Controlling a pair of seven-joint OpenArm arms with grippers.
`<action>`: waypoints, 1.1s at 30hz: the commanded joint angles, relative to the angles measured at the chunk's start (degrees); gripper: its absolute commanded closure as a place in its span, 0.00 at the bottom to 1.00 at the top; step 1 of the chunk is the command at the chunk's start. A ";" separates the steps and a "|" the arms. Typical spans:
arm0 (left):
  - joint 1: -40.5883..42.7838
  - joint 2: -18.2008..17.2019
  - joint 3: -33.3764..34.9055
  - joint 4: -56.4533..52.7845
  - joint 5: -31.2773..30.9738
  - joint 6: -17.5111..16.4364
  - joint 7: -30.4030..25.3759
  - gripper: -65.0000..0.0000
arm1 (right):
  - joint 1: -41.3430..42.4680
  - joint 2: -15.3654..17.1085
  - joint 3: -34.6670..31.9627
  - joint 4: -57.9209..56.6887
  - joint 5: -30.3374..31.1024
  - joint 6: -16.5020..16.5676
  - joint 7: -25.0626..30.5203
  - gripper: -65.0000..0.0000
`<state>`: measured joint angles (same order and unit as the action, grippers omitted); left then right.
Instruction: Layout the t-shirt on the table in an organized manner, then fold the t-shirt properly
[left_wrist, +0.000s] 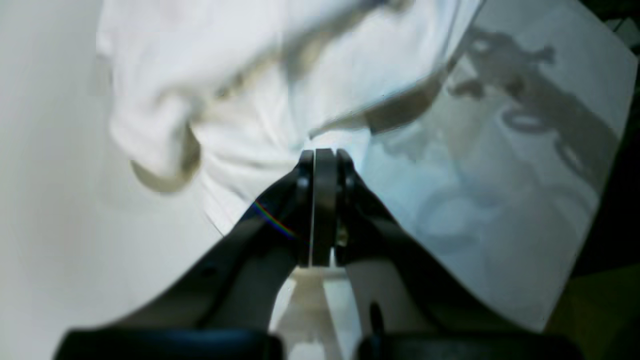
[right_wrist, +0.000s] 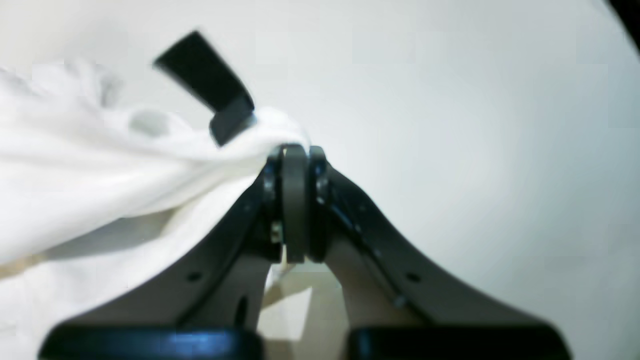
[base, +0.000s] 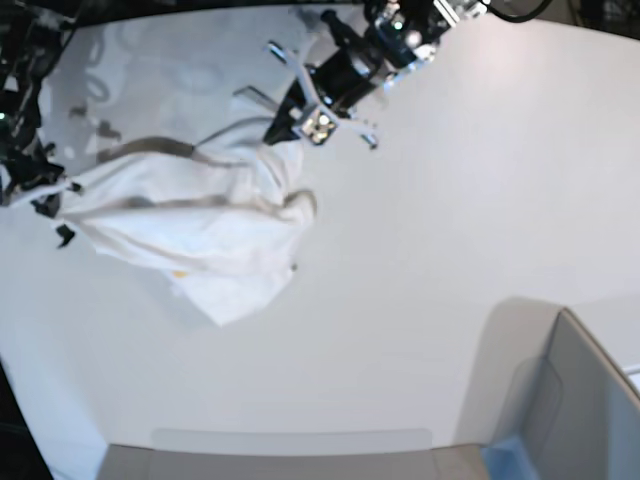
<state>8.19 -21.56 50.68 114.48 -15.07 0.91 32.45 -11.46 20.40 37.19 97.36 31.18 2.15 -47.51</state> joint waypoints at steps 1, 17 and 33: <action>-0.23 0.51 0.18 1.00 0.17 0.10 0.48 0.96 | 0.78 1.18 0.48 0.44 0.43 0.35 2.10 1.00; 0.03 6.92 -1.22 0.82 0.26 0.90 7.60 0.71 | 0.26 1.27 0.22 -1.32 0.43 0.44 2.10 1.00; -1.20 9.30 -1.05 -1.03 0.17 8.10 11.73 0.51 | -1.33 1.27 0.13 -1.32 0.43 0.44 2.10 1.00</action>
<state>7.79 -12.64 49.65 112.42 -15.09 9.04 45.12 -12.93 20.45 36.95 95.09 31.31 2.52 -46.68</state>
